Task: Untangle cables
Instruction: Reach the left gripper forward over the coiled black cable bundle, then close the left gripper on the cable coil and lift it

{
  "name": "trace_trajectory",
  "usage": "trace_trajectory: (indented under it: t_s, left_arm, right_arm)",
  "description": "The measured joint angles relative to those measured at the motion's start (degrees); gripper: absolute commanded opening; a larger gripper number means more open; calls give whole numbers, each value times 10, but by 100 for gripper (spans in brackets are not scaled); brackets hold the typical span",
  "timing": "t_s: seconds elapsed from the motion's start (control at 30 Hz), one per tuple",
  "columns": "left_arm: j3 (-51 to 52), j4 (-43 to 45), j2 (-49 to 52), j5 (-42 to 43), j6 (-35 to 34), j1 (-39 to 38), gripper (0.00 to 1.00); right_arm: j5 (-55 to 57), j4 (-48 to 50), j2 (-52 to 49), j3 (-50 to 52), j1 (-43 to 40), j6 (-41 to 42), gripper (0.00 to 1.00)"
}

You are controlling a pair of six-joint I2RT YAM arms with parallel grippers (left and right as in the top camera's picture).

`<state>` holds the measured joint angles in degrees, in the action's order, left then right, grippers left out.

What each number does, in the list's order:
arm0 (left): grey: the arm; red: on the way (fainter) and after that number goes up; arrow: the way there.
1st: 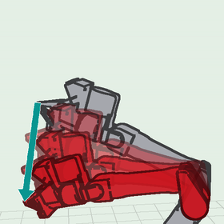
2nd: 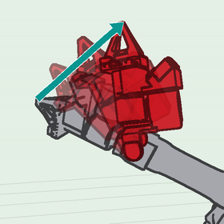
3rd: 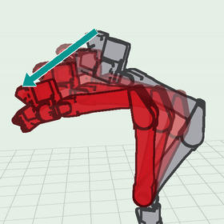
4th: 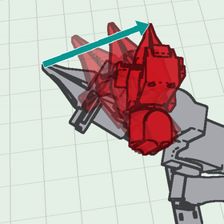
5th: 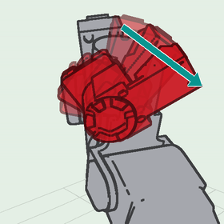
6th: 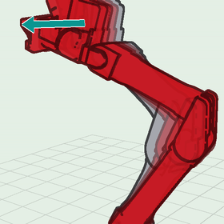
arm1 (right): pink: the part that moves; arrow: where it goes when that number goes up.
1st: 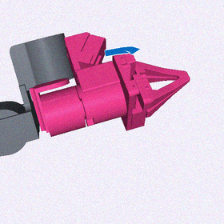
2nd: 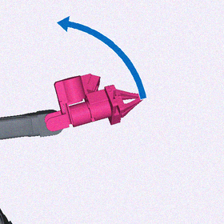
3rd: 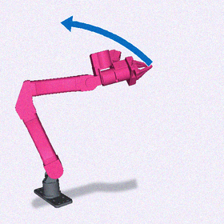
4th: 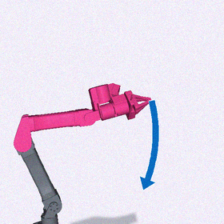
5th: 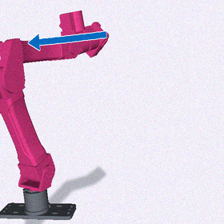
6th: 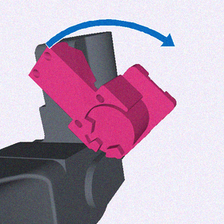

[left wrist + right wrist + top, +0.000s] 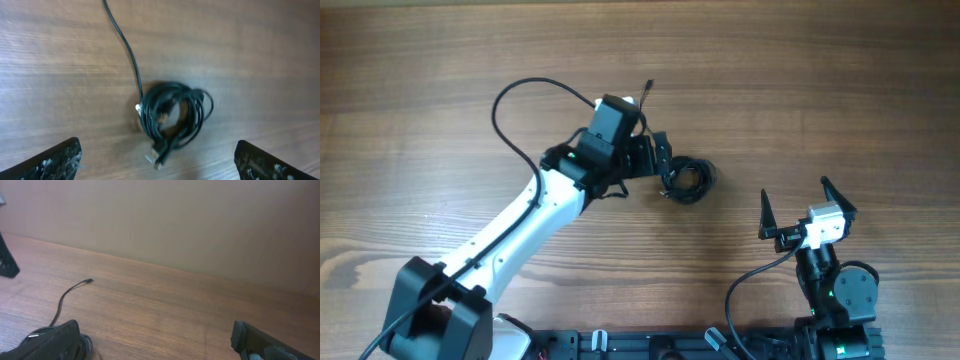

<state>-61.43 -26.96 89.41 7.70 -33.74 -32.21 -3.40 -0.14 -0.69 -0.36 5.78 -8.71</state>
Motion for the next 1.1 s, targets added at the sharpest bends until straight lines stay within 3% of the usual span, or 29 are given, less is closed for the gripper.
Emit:
trace_trajectory:
  t_s: [0.2, 0.3, 0.6, 0.83, 1.1]
  left_arm:
    - [-61, -48, 37, -33, 12, -29, 99]
    - [-102, -44, 64, -43, 46, -34, 90]
    - [-118, 5, 142, -73, 264, -34, 89]
    - [-118, 49, 178, 3, 392, -35, 80]
    - [-118, 52, 216, 33, 425, -36, 79]
  right_arm:
    - [0, 0, 0, 0, 0, 0, 100]
    - [0, 0, 0, 0, 0, 0, 100]
    - [0, 0, 0, 0, 0, 0, 100]
    - [0, 0, 0, 0, 0, 0, 100]
    - [0, 0, 0, 0, 0, 0, 100]
